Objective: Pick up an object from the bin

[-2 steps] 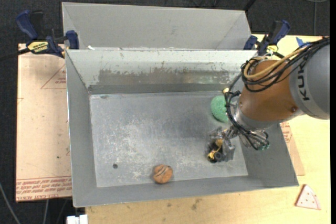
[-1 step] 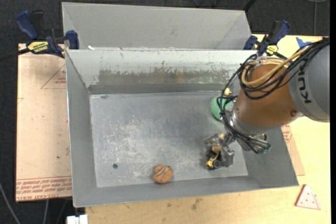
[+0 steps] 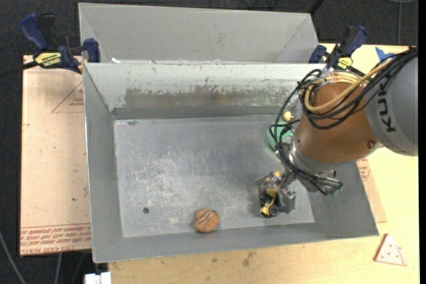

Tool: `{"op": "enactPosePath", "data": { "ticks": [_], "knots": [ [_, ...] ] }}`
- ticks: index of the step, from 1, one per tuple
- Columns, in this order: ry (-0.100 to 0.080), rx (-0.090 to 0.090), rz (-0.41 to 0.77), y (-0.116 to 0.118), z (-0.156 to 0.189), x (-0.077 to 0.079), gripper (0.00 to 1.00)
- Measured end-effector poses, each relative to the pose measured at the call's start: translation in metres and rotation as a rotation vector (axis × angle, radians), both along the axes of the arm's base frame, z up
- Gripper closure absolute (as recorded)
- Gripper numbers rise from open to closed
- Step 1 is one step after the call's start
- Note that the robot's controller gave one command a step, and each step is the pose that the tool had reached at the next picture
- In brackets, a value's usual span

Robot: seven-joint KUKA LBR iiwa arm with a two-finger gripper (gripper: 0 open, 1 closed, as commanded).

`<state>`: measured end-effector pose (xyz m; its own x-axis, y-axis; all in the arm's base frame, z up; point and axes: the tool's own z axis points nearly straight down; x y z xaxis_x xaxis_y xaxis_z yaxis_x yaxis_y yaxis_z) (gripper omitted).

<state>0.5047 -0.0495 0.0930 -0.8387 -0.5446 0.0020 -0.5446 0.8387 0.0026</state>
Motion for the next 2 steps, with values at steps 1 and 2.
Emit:
{"op": "enactPosePath", "data": {
  "ticks": [1,2],
  "knots": [
    [-0.006,0.001,0.127,-0.001,-0.008,0.023,1.0],
    [-0.016,-0.001,0.014,0.015,0.172,0.066,1.0]
  ]
}}
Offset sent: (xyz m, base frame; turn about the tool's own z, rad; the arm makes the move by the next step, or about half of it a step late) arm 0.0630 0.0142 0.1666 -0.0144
